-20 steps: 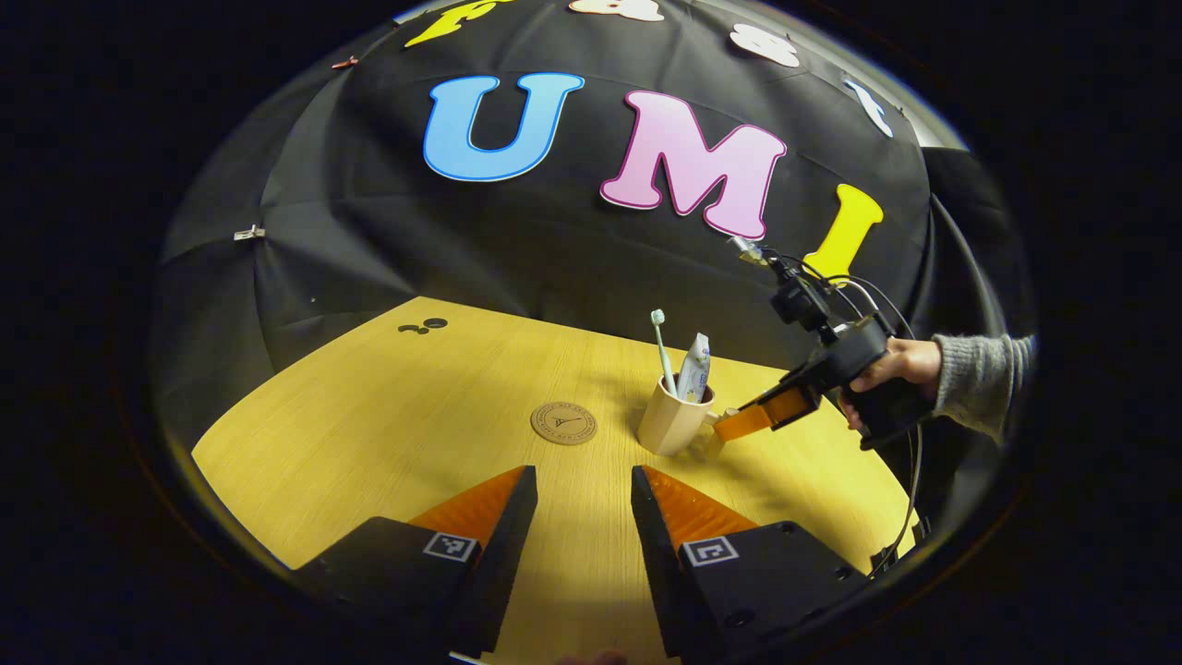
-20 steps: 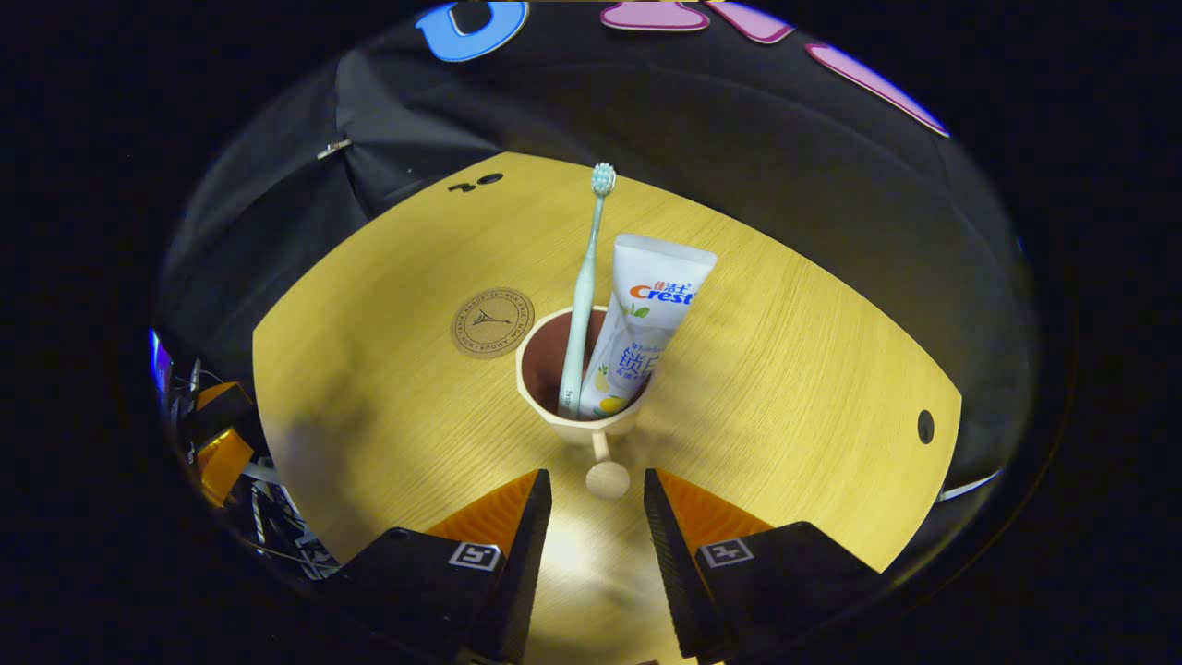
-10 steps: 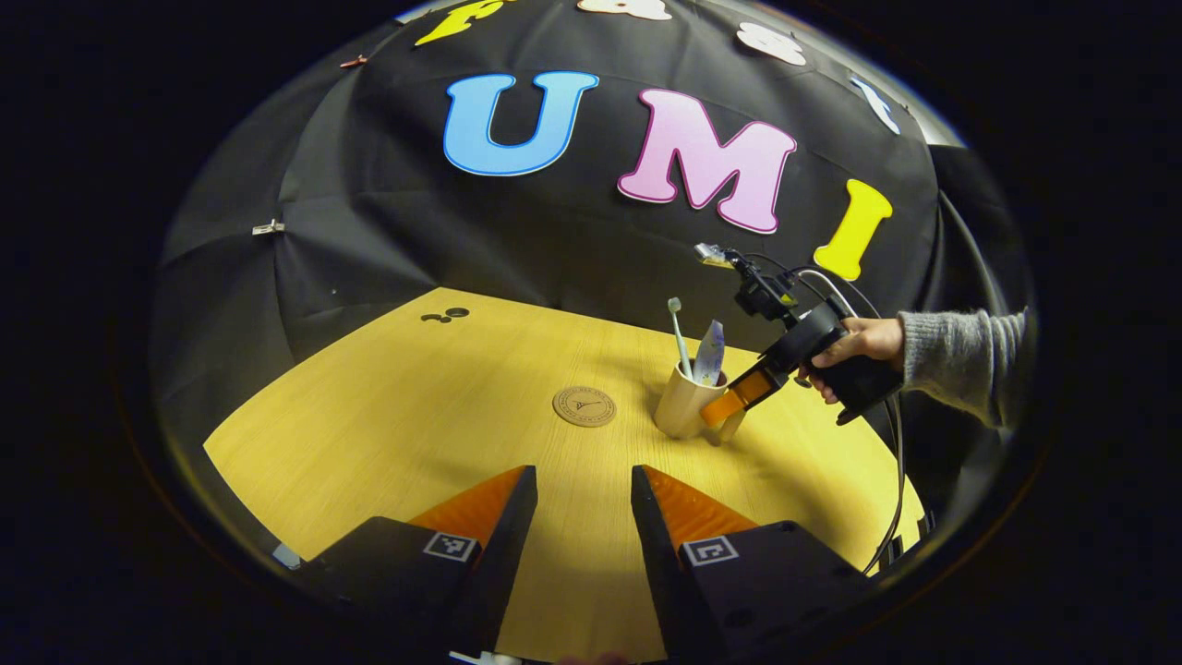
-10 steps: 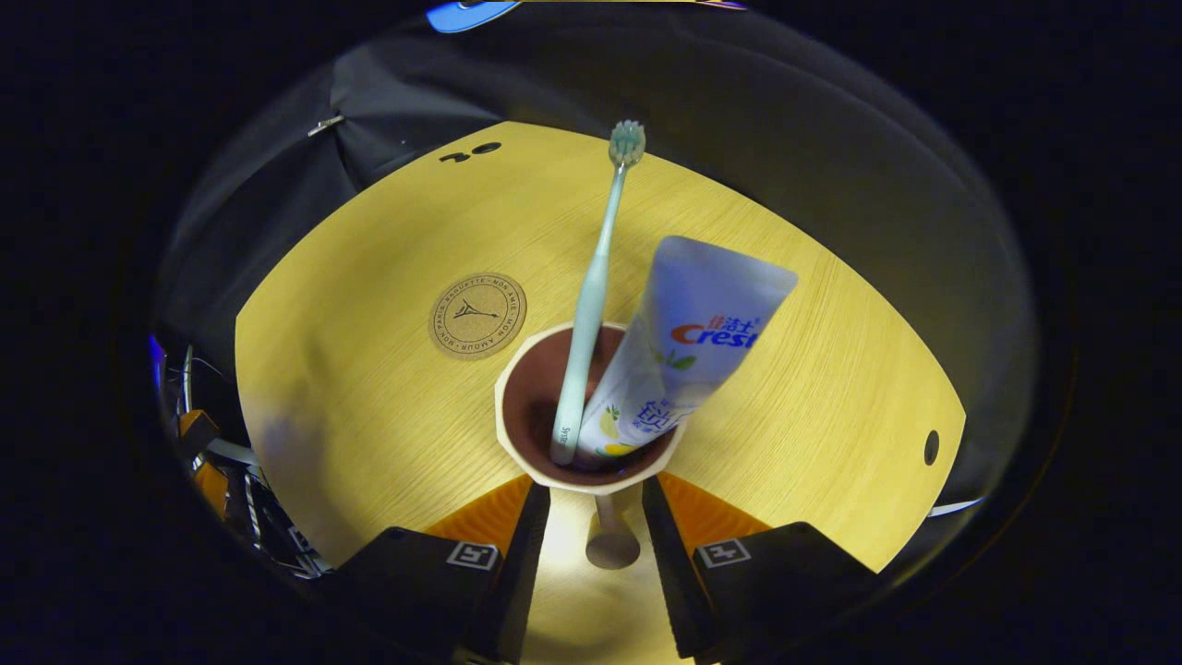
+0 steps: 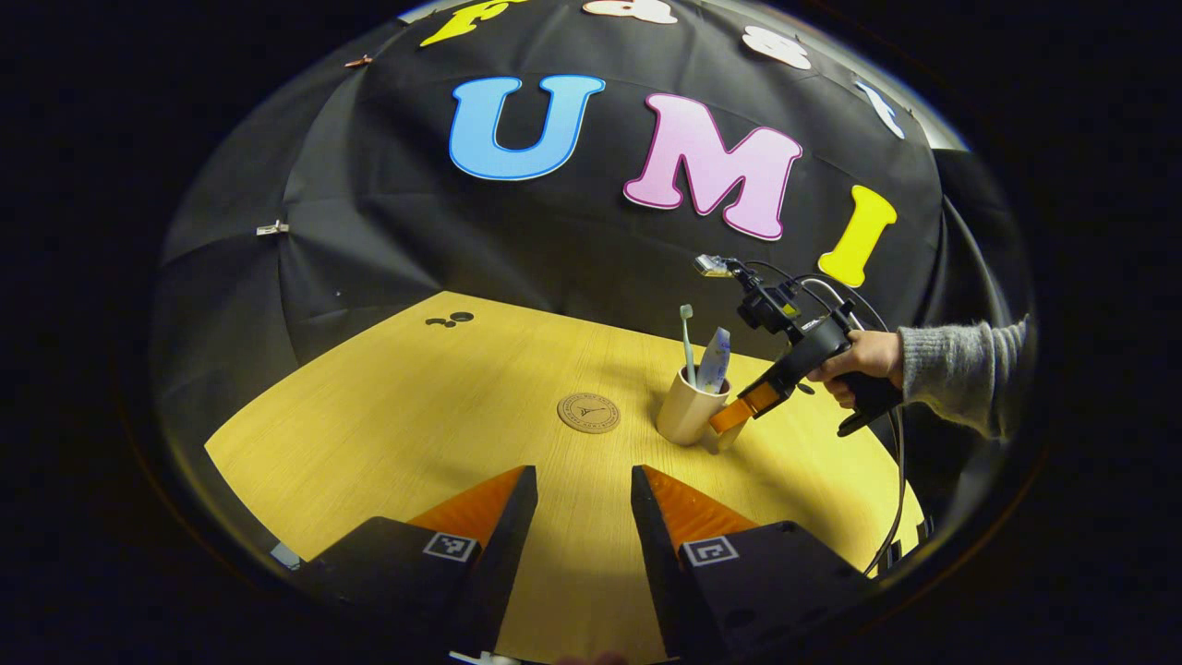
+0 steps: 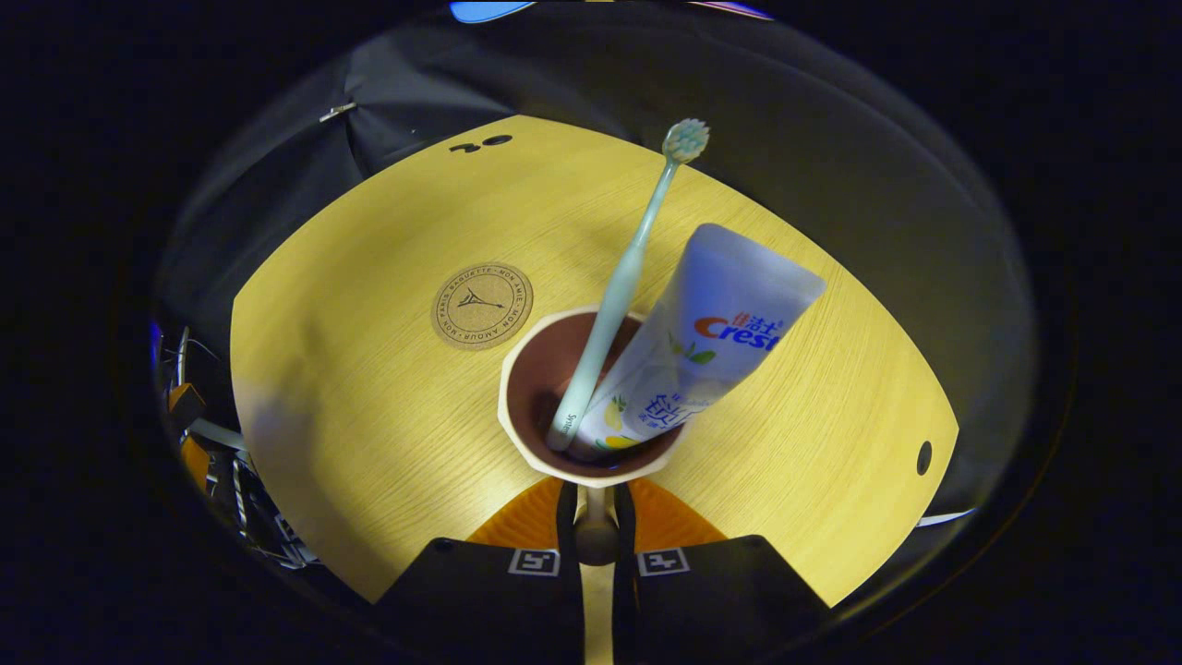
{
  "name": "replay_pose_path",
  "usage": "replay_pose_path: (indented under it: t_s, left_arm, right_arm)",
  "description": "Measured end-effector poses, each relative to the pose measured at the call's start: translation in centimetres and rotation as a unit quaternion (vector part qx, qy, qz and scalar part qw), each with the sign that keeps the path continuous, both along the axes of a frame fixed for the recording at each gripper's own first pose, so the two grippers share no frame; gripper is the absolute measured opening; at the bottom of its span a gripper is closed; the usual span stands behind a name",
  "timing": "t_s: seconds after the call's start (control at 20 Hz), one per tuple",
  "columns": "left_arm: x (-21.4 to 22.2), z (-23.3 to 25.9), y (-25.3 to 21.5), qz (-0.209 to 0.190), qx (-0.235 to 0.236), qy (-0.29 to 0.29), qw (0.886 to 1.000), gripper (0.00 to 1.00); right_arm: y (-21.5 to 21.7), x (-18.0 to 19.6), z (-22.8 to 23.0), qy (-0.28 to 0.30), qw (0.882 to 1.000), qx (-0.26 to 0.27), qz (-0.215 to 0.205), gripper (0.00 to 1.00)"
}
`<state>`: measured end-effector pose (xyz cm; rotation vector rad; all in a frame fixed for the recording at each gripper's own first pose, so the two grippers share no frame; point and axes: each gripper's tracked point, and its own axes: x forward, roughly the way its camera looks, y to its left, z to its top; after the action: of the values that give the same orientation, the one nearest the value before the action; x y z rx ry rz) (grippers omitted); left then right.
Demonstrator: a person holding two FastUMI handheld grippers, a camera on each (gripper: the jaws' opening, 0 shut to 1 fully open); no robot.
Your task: Put the toothbrush and toothpaste on the desktop into the cup, then pick up the cup and place it on the coaster on the desktop.
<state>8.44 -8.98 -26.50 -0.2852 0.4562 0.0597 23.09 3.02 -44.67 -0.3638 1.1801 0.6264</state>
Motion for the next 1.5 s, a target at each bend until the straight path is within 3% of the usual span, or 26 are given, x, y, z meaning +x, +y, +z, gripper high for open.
replay_pose_path:
  t_s: [0.3,0.55,0.95,1.5]
  left_arm:
    - [-0.3,0.1,1.0,0.0,-0.008,0.002,1.0,0.66]
    - [-0.7,0.6,2.6,0.003,-0.01,-0.006,1.0,0.66]
    - [-1.5,-0.1,5.7,0.018,-0.016,-0.003,1.0,0.66]
    - [-1.4,-1.0,7.8,0.027,-0.034,0.007,0.999,0.66]
  right_arm:
    - [3.1,0.0,2.7,-0.001,0.999,0.04,-0.017,0.15]
    - [6.9,0.6,3.8,-0.003,0.999,0.054,-0.006,0.15]
    - [12.5,1.2,2.4,0.002,0.999,0.045,0.023,0.15]
    - [15.9,2.1,-0.7,0.016,0.999,0.018,0.032,0.15]
